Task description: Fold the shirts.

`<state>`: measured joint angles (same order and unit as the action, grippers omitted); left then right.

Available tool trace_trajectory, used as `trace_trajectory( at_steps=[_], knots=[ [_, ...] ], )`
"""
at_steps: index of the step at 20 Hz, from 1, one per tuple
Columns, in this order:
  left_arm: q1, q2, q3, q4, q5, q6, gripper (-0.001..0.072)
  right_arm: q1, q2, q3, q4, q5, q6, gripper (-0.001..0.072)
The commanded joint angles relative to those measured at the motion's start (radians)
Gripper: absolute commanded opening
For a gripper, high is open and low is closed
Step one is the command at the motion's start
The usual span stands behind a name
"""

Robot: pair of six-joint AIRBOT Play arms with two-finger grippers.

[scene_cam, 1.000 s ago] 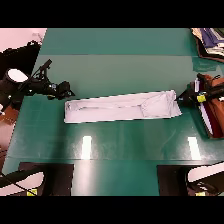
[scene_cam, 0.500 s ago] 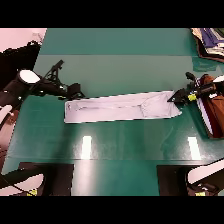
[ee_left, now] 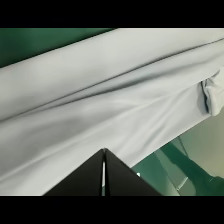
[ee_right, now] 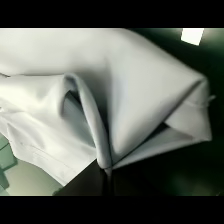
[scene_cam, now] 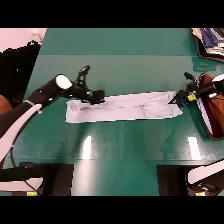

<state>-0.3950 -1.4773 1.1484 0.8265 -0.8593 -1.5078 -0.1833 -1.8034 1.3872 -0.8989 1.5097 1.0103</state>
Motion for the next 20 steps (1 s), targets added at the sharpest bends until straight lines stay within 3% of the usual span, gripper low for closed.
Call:
trace_trajectory(
  at_steps=[1,8,20],
  knots=[
    [-0.089,-0.130,0.126,0.000,0.012,-0.008,0.0021,0.008,0.078,0.001,0.027,0.005,0.014,0.0013],
    [-0.202,-0.349,0.352,0.002,-0.021,-0.018,0.0021,0.102,0.285,0.002,0.174,0.019,0.101,0.0013],
    [-0.202,-0.368,0.356,0.072,-0.037,-0.039,0.0021,0.352,0.371,0.226,0.172,0.036,0.198,0.0012]
  ],
)
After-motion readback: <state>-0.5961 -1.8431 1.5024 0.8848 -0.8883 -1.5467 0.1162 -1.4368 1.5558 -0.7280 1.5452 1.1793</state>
